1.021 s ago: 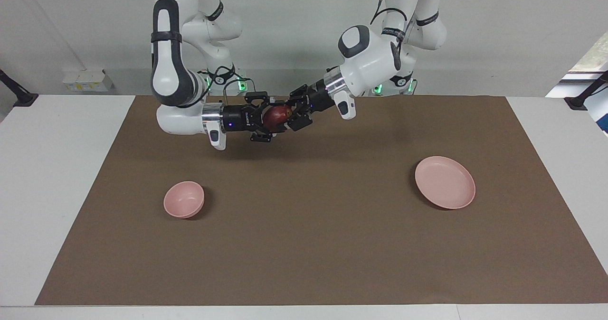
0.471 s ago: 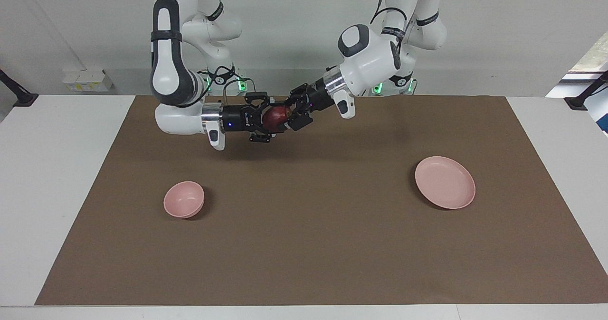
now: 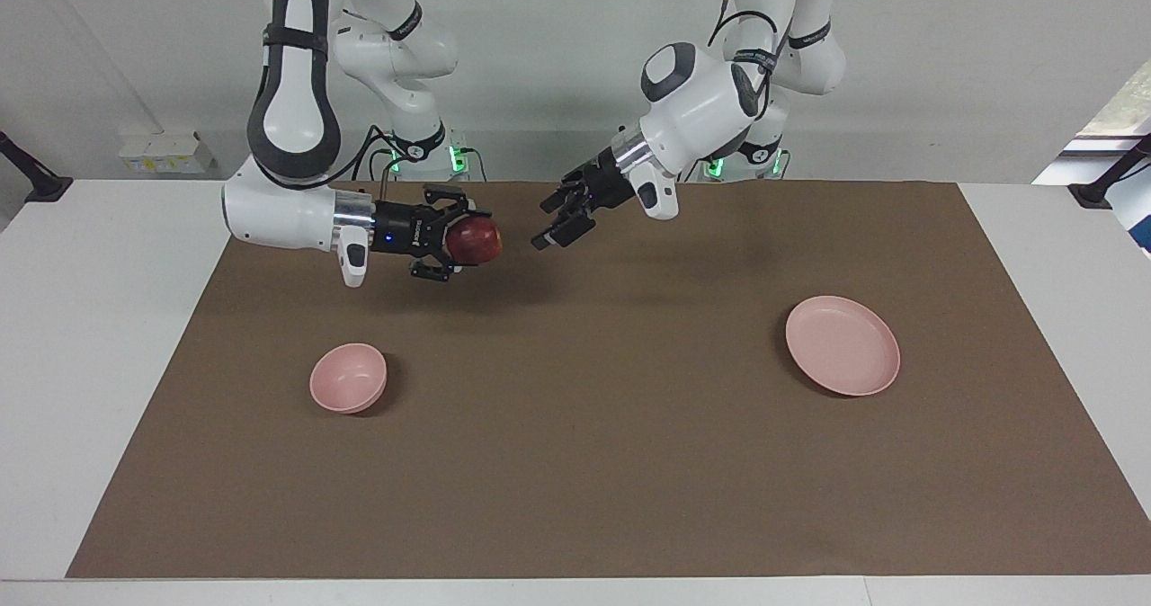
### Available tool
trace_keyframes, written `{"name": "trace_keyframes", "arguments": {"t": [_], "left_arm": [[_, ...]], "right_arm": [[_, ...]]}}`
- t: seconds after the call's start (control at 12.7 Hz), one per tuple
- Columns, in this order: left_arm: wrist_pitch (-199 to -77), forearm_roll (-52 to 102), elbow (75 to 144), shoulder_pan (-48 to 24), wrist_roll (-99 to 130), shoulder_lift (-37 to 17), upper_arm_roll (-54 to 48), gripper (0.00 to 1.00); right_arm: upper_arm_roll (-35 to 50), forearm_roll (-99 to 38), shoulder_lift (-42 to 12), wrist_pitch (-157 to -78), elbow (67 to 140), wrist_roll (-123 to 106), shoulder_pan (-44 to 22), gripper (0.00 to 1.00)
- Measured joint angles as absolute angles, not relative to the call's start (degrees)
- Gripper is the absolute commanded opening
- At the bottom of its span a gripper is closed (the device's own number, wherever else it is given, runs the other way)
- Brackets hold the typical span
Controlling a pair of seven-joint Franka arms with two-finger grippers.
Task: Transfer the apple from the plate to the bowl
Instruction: 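Carry the apple with the right gripper while the left gripper opens and withdraws, then lower the apple into the pink bowl and open the right gripper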
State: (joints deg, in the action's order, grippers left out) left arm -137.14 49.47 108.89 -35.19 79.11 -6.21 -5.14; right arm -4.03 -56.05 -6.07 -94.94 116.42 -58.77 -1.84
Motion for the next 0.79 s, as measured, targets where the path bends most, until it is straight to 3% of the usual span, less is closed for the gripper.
{"name": "trace_keyframes", "arguments": {"t": [0.39,0.79], "left_arm": [[-130.89,35.03,109.13,-30.75,77.21,-6.23,-4.10,1.00],[-121.67,29.03,109.14,-23.23,54.22,-6.23,-3.86,1.00]], "right_arm": [[-3.74,-30.81,-8.30,-105.24,110.09,-51.65,-3.53,0.30],[-3.65,-3.49,-11.49,-119.41,105.44,-36.99,-8.64,0.30]]}}
